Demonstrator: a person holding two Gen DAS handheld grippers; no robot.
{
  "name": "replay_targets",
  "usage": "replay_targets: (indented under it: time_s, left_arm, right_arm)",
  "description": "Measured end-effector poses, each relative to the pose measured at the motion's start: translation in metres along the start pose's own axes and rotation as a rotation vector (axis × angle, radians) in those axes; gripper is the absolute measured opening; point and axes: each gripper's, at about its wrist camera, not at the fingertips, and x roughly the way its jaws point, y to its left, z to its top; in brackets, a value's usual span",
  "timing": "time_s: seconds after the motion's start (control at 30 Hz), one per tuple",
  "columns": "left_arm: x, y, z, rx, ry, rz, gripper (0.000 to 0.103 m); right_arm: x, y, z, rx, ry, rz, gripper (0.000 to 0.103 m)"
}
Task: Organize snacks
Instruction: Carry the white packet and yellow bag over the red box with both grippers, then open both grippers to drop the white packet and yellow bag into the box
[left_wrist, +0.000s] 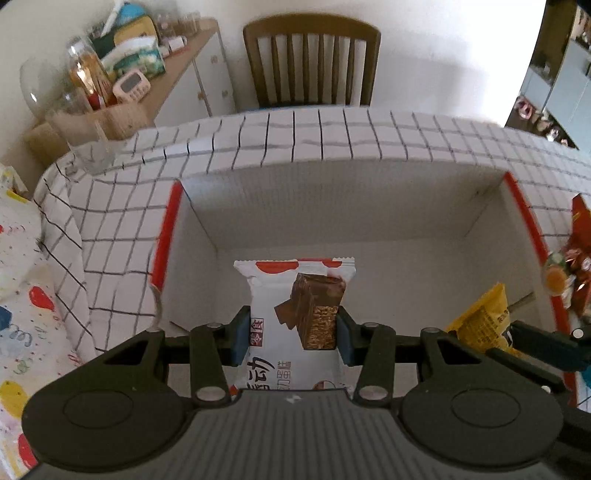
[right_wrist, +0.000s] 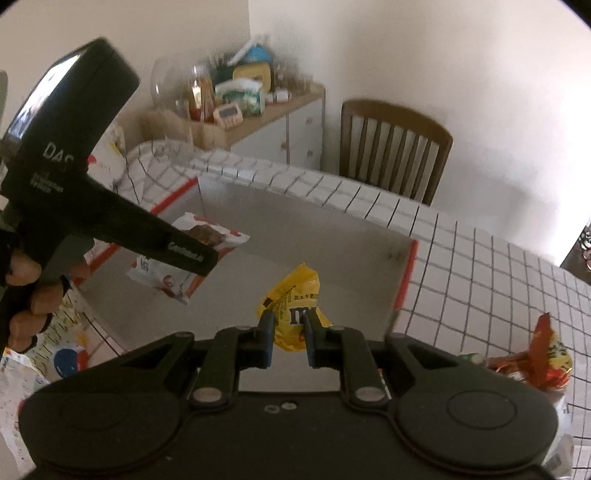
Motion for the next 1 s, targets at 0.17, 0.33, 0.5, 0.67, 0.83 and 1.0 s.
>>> replay_targets:
  time_s: [0.17, 0.33, 0.5, 0.67, 0.83, 1.0]
  left_arm:
    - [0.017, -0.005, 0.000, 0.004, 0.055, -0.029, 0.045]
    - [0.028, -0.011, 0.000, 0.006, 0.107, -0.056, 0.045]
    - [0.034, -0.019, -0.002, 0.021, 0.151, -0.067, 0.046]
    - [0.035, -0.019, -0.004, 0.011, 0.163, -0.078, 0.052]
    - [0.026, -0.014, -0.004, -0.001, 0.135, -0.089, 0.063]
    - [0.008, -0.006, -0.007, -0.021, 0.094, -0.104, 0.063]
  right_arm:
    - [0.023, 0.000, -0.007, 0.007, 0.074, -0.014, 0.015]
    - [0.034, -0.002, -0.014, 0.026, 0.133, -0.015, 0.015]
    - [0.037, 0.004, -0.015, 0.011, 0.155, -0.013, 0.016]
    - [0.037, 0.008, -0.017, -0.014, 0.162, -0.016, 0.017]
    - [0.032, 0.006, -0.015, -0.013, 0.154, -0.017, 0.026]
    - [0.016, -0.002, -0.013, 0.029, 0.130, -0.015, 0.035]
